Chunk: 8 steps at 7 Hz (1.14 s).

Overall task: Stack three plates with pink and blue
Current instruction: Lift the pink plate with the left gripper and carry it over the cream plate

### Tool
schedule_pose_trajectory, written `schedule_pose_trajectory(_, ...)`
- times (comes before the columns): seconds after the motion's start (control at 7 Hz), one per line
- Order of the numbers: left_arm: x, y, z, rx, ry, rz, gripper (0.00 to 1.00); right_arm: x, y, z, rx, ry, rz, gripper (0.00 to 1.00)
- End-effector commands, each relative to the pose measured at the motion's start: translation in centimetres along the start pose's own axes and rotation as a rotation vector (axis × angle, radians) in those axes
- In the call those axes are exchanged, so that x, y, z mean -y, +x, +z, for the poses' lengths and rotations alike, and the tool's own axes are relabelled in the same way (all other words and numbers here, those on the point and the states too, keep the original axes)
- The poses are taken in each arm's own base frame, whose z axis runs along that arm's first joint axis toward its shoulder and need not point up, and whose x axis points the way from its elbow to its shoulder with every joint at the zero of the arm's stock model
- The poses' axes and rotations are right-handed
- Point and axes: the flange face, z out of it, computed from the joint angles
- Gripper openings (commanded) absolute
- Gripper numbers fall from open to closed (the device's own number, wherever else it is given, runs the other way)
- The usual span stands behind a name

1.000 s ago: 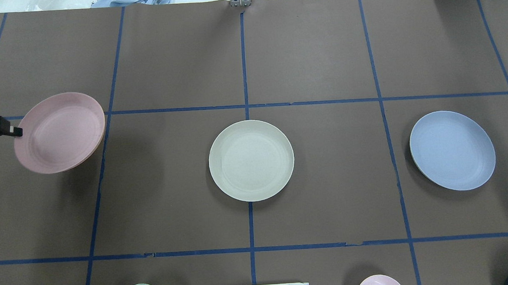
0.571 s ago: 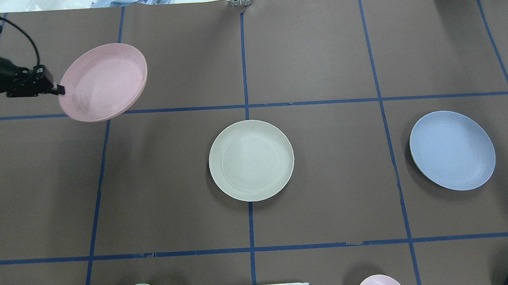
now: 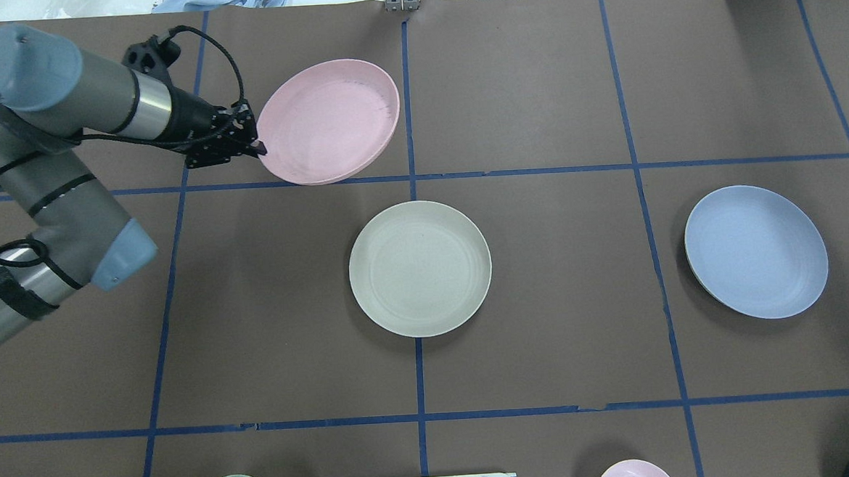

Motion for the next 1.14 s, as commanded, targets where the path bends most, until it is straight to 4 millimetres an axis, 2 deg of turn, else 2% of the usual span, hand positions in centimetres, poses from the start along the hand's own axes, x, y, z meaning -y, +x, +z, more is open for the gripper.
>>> schedule_pose_trajectory(0.0, -6.5, 5.0, 3.6, 0.001, 0.059, -0.081, 0.00, -0.1, -2.0, 1.5, -0.016, -0.027, 0.004, 1.00)
schedule_pose_trajectory(0.14, -8.5, 5.4, 2.7, 0.026, 0.112, -0.077, 0.00, 0.0, -3.0, 2.7, -0.048, -0.045, -0.011, 1.00)
schedule_pose_trajectory(0.29, -11.6, 5.3, 2.8, 0.090, 0.155, -0.067, 0.00, 0.0, -3.7, 3.5, -0.068, -0.054, -0.016, 1.00)
schedule_pose_trajectory(0.43, -14.0, 5.3, 2.3, 0.118, 0.183, -0.051, 0.00, -0.1, -4.2, 3.6, -0.079, -0.053, -0.023, 1.00)
schedule_pose_trajectory(0.71, -18.6, 3.9, 4.4, 0.187, 0.149, -0.022, 0.00, -0.3, -5.2, 4.2, -0.076, -0.065, -0.002, 1.00)
schedule_pose_trajectory(0.86, -22.2, 2.4, 6.8, 0.249, 0.112, 0.006, 0.00, -0.3, -5.2, 4.3, -0.076, -0.067, -0.004, 1.00)
schedule_pose_trajectory(1.0, -22.6, 2.2, 7.2, 0.256, 0.107, 0.022, 0.00, -0.3, -5.3, 4.4, -0.076, -0.069, -0.004, 1.00)
